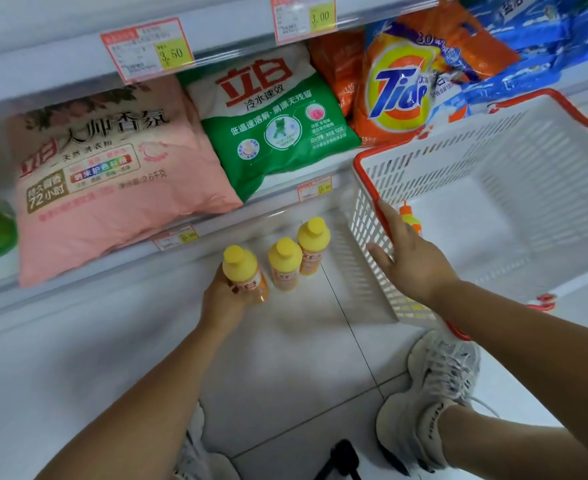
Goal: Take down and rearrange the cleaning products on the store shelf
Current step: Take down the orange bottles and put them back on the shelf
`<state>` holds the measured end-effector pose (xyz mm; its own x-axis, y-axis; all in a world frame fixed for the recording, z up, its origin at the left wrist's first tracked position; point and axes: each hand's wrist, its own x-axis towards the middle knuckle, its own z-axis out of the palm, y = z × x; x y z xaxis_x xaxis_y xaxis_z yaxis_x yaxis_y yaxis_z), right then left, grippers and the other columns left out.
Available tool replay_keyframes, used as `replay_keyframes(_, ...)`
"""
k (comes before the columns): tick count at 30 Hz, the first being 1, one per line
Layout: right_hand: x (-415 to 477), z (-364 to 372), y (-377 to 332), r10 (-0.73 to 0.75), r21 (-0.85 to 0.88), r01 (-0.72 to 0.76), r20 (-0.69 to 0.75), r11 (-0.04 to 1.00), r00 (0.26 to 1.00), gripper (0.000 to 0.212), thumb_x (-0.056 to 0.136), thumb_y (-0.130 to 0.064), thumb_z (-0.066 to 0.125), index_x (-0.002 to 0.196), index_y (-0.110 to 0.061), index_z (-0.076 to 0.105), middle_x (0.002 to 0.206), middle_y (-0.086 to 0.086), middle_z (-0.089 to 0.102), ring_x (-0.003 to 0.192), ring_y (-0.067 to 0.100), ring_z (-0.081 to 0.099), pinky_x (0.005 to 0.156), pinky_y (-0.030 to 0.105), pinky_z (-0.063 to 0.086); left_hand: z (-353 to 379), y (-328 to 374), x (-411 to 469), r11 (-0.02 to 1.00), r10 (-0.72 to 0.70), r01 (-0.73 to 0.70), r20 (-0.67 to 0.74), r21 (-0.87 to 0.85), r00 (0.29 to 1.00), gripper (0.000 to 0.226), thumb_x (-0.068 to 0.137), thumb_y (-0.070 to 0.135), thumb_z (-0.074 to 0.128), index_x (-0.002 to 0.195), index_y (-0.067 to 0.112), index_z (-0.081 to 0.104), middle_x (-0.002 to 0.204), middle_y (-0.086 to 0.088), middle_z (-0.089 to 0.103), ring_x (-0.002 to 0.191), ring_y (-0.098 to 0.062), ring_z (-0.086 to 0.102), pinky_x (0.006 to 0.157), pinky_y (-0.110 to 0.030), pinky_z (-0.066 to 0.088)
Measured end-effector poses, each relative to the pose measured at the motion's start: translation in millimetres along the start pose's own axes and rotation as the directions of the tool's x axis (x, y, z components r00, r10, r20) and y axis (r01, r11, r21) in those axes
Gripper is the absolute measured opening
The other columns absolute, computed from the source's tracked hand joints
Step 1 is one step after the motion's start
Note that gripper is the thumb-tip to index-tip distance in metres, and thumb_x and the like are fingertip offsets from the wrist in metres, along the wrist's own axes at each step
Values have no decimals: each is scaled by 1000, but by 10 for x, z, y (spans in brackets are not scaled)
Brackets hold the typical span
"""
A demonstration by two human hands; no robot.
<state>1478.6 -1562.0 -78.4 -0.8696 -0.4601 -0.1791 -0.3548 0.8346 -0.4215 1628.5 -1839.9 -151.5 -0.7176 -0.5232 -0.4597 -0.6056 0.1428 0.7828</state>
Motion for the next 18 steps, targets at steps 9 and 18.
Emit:
replay_keyframes(9,5,-135,-93,95,-3,-96,167,995,981,78,100,-46,45,156,-36,-8,149,19,35,130,41,46,104,51,41,-442,372,-243,973,95,-134,202,190,975,89,41,49,80,125,36,52,123,5,64,117,-17,59,99,-35,50)
replay_keyframes(18,46,-737,-1052,-108,44,111,-69,993,992,55,101,-40,48,150,-16,36,148,12,42,136,29,41,109,38,33,-1433,1593,-487,765,508,-480,55,430,860,52,89,23,68,137,28,50,125,7,61,115,-11,57,97,-31,47)
